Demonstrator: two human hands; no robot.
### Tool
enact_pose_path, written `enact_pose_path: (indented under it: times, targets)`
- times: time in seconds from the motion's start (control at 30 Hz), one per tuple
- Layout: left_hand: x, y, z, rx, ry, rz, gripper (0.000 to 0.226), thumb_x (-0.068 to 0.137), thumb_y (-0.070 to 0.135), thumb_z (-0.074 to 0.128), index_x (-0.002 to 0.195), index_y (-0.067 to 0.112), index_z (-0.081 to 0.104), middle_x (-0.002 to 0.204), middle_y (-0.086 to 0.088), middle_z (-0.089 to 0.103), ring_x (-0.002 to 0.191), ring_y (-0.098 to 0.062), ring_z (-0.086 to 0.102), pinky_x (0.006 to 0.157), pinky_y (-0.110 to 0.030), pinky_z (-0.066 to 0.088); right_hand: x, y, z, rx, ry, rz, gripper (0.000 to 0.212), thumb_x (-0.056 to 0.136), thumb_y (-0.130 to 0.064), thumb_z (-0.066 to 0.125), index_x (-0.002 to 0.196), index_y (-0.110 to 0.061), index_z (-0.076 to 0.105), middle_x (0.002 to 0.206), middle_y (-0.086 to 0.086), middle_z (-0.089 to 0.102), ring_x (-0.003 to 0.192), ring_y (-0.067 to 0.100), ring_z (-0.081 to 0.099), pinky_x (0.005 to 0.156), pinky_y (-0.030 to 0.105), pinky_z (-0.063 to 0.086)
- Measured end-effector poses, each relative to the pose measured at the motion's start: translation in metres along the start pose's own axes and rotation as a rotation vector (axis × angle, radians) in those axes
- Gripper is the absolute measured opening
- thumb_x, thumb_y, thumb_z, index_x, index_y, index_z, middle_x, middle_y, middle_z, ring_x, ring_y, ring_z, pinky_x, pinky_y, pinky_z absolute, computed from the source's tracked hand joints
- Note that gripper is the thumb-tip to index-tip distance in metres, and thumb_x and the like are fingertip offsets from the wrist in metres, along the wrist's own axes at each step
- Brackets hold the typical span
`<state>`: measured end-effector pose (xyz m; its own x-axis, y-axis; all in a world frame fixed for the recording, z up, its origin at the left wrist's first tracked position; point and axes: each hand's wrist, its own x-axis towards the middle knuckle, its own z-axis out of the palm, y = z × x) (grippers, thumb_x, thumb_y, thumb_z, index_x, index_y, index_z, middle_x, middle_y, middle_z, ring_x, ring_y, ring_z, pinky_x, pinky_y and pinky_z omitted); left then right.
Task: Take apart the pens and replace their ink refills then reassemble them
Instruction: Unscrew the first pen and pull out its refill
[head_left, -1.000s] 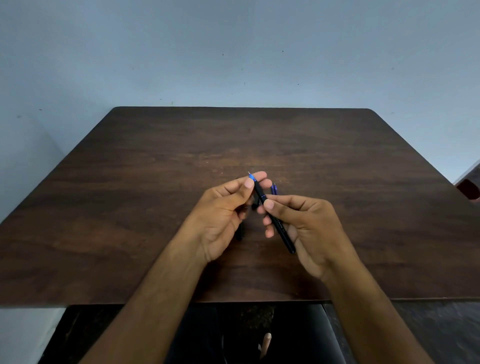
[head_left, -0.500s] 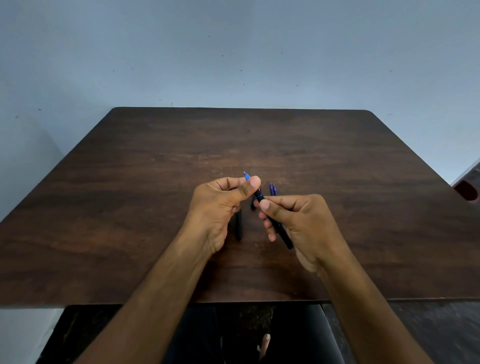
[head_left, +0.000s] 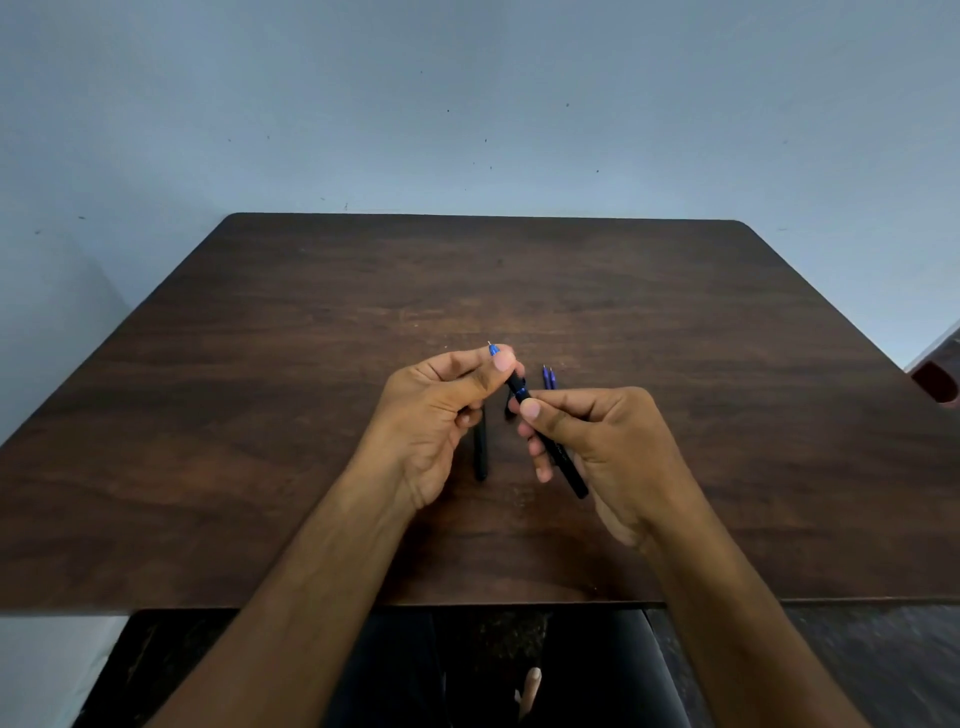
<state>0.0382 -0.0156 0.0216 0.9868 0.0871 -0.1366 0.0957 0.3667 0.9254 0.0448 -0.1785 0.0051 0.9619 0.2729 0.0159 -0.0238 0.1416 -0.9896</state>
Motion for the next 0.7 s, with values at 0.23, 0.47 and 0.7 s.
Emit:
enact_pose_path:
  times: [0.23, 0.47, 0.7]
  targets:
    - [0.0003, -0.0034, -0.0044, 0.118, -0.097, -0.045, 0.035, 0.084, 0.038, 0.071, 0.112, 0.018, 0.074, 0.097, 0.008, 0.074, 0.075, -0.006, 0.05, 0.074, -0.028, 0.038, 0.0007, 0.0029, -0.0007, -0.048, 0.026, -0.021, 0.011, 0.09, -0.005, 0.07, 0.096, -0.001, 0.078, 0.07, 0.011, 0.071, 0.059, 0.019, 0.06, 0.049, 0.03, 0.052]
    - [-0.0034, -0.0058, -0.0023, 0.044, -0.061, -0.029, 0.026, 0.083, 0.02, 0.073, 0.107, 0.011, 0.076, 0.101, -0.002, 0.078, 0.068, -0.001, 0.062, 0.066, -0.022, 0.038, 0.0005, 0.004, -0.0023, -0.04, 0.032, -0.004, 0.012, 0.09, -0.005, 0.071, 0.098, 0.0, 0.078, 0.071, 0.01, 0.072, 0.06, 0.019, 0.062, 0.05, 0.03, 0.052]
    - [0.0004, -0.0066, 0.0012, 0.099, -0.025, -0.054, 0.03, 0.069, 0.04, 0.08, 0.084, 0.016, 0.07, 0.065, 0.011, 0.064, 0.06, -0.004, 0.049, 0.059, -0.022, 0.037, -0.0003, 0.004, -0.0011, -0.06, 0.038, -0.009, 0.011, 0.089, -0.006, 0.072, 0.097, -0.003, 0.079, 0.071, 0.009, 0.073, 0.059, 0.016, 0.063, 0.051, 0.029, 0.053]
